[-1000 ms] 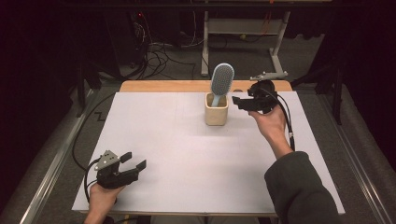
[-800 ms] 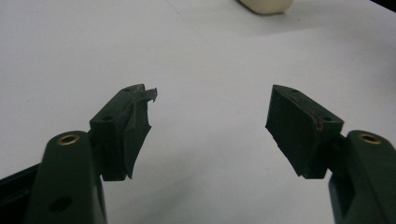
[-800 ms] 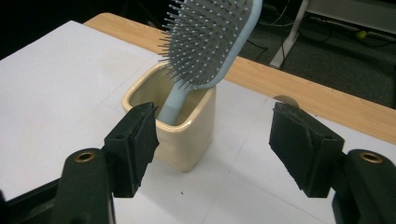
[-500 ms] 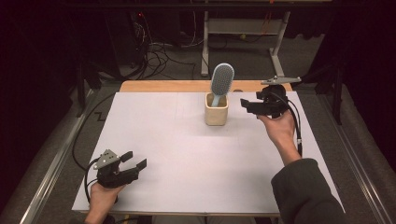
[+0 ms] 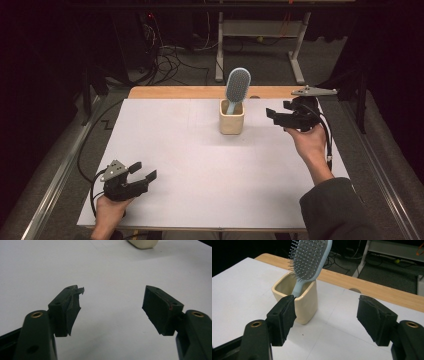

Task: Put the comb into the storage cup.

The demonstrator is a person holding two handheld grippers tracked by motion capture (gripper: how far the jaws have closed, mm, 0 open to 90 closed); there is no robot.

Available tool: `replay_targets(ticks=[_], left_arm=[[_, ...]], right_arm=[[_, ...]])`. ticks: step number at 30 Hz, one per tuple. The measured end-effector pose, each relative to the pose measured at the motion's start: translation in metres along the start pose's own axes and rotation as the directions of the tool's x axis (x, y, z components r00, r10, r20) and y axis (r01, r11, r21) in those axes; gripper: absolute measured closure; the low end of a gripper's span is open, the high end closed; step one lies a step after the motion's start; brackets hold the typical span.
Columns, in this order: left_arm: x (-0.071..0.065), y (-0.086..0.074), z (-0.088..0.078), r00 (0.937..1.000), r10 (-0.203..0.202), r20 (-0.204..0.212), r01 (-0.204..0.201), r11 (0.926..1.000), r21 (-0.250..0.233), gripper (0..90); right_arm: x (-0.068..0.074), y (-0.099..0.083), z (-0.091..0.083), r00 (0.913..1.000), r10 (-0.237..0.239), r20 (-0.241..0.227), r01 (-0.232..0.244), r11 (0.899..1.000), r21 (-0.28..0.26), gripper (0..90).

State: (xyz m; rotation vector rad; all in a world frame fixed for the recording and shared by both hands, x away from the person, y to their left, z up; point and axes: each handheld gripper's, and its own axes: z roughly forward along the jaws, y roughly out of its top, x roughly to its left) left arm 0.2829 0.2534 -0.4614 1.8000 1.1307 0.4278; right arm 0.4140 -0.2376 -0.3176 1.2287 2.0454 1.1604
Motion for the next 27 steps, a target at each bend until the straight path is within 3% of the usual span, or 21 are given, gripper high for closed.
replay_targets(ticks=[8,27], left_arm=[[0.001,0.001,0.001,0.9999,-0.007,-0.009,0.007,1.0000,-0.001,30.6],[0.000,0.001,0.001,0.9999,-0.006,-0.011,0.006,1.0000,-0.003,30.7]], right_arm=[[-0.002,-0.006,-0.007,0.9999,0.000,-0.016,0.000,1.000,-0.016,31.6],[-0.014,-0.021,-0.029,0.9999,0.010,-0.002,-0.010,0.999,-0.040,31.5]])
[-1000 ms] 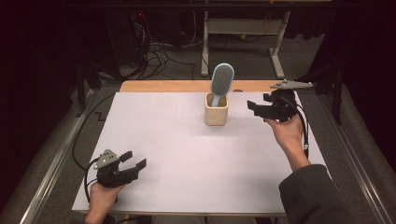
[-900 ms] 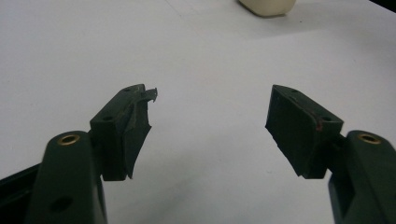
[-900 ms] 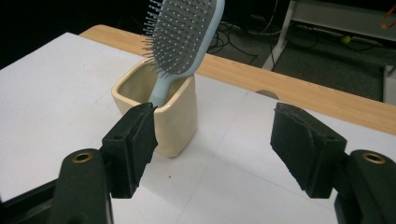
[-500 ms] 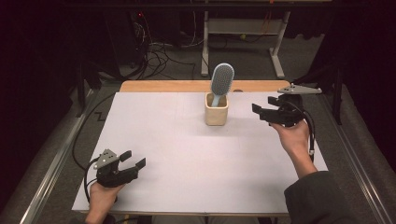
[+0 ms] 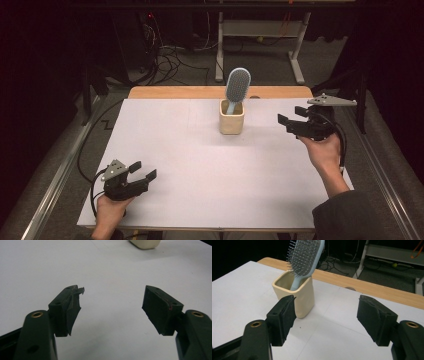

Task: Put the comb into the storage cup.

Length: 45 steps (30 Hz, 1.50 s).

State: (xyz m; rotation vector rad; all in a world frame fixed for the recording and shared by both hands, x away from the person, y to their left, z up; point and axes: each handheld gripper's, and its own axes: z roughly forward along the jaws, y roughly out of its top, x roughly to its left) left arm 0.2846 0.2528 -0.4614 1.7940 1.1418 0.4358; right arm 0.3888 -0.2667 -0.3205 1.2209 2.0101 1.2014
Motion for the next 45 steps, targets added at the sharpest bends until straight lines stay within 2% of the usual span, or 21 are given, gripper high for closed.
replay_targets(ticks=[10,34,45], left_arm=[[0.000,0.000,0.000,1.0000,0.002,-0.004,-0.002,1.0000,0.000,30.7],[0.001,0.000,-0.001,1.0000,-0.007,-0.007,0.007,1.0000,-0.005,30.8],[0.001,0.000,0.000,0.9999,-0.009,-0.006,0.009,0.9999,-0.006,30.8]], right_arm=[[-0.006,-0.004,-0.009,0.9999,0.009,0.006,-0.009,1.000,-0.015,31.3],[-0.007,-0.018,-0.028,1.0000,-0.005,0.000,0.005,1.000,-0.023,31.4],[-0.014,-0.030,-0.035,0.9998,0.020,0.001,-0.020,1.000,-0.021,32.1]])
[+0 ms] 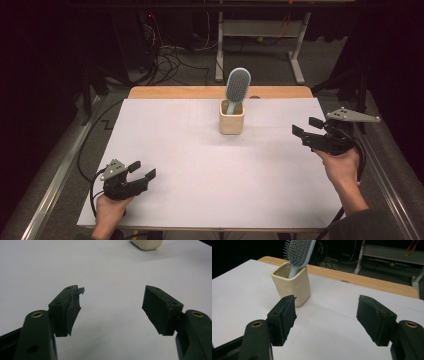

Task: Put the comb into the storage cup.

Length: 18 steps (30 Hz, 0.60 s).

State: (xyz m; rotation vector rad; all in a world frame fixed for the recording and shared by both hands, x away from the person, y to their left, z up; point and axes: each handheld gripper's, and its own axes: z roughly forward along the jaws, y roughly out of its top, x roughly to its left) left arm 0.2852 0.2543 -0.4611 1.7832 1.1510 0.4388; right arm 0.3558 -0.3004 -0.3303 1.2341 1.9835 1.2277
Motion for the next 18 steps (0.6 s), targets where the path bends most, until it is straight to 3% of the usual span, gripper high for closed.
replay_targets(ticks=[18], left_arm=[[0.001,0.000,-0.003,1.0000,-0.003,-0.009,0.003,0.9999,-0.016,30.9]], right_arm=[[-0.006,-0.015,-0.014,0.9991,0.042,0.000,-0.042,0.998,-0.044,32.1]])
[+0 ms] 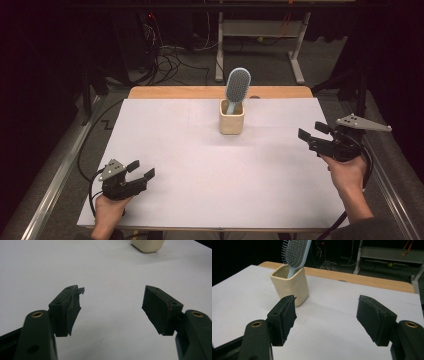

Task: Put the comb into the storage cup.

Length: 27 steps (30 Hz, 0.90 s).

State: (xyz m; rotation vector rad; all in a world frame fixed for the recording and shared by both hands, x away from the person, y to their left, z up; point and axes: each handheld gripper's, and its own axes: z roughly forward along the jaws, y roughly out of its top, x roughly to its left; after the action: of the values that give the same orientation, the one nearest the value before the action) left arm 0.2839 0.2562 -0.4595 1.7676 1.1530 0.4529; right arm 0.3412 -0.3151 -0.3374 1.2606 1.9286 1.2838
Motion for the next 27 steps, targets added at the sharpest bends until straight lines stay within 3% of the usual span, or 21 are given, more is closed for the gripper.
replay_targets(ticks=[27], left_arm=[[-0.001,0.000,-0.001,1.0000,0.003,0.000,-0.003,1.0000,-0.002,31.1]], right_arm=[[0.006,-0.021,-0.030,0.9999,0.010,-0.002,-0.010,0.998,-0.060,32.2]])
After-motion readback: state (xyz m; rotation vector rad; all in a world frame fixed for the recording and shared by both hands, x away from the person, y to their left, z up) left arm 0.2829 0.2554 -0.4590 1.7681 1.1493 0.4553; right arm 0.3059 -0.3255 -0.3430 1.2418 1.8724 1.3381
